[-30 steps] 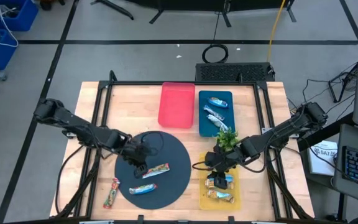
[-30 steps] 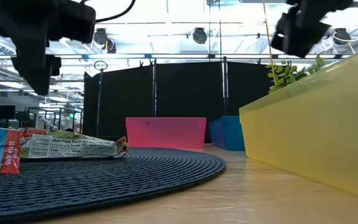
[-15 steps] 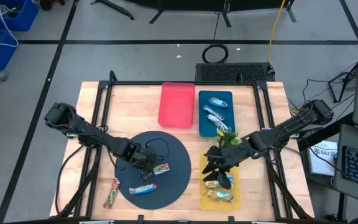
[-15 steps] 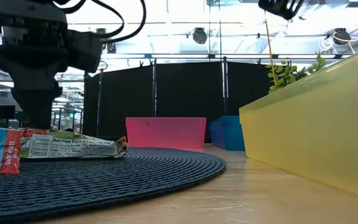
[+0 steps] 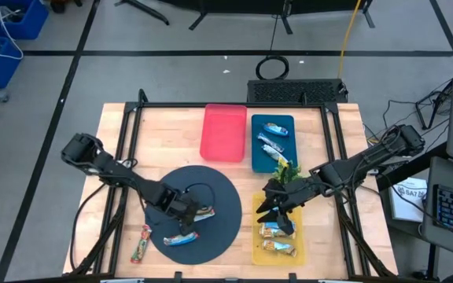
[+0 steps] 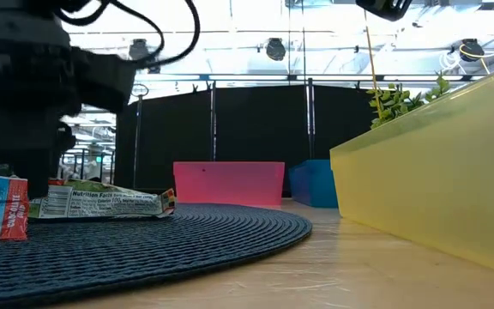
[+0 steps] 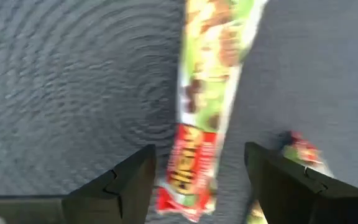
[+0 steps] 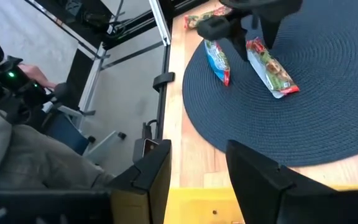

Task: Pick and place Granola Bars by type
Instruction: Put the red granola bar into the red bin

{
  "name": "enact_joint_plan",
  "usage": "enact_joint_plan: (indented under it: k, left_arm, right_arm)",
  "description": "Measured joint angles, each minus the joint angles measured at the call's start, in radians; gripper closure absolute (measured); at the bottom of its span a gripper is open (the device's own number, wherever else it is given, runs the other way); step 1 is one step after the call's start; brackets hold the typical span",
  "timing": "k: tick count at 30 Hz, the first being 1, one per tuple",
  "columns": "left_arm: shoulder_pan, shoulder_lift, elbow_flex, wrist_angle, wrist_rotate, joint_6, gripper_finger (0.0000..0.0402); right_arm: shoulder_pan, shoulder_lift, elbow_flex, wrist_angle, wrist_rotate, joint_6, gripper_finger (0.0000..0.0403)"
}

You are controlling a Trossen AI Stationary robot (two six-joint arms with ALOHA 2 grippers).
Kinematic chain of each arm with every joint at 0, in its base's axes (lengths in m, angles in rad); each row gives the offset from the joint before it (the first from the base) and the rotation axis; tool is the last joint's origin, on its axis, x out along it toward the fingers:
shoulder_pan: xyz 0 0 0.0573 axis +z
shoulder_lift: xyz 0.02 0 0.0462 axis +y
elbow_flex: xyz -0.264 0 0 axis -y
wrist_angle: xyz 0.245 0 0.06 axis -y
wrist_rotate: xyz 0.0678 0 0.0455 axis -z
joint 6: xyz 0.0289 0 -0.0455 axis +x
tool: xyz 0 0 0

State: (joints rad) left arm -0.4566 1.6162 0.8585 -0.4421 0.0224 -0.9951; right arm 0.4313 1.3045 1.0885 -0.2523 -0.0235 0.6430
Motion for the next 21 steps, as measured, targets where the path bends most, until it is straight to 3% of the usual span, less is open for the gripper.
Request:
enact_joint_plan:
  k: [4,10,16,21]
  left_arm:
    - [0.014,0.031,0.0,0.001,0.006,-0.042,0.0206]
    - [0.042,0.015,0.0,-0.004,-0.005,-0.062,0.0375]
    - [0.123,-0.11,0.052,-0.026,-0.003,-0.051,0.038]
    - [0.256,-0.201,0.226,-0.19,-0.106,0.061,0.0387]
  right_arm:
    - [0.0,-0.004,0.0,0.023,-0.004,0.0,0.0259]
    - [0.0,-0.049,0.0,0.121,-0.012,-0.055,0.0258]
    - [0.0,-0.099,0.0,0.11,-0.005,-0.065,0.026]
    - [0.0,-0.114,0.0,0.109,0.001,-0.092,0.026]
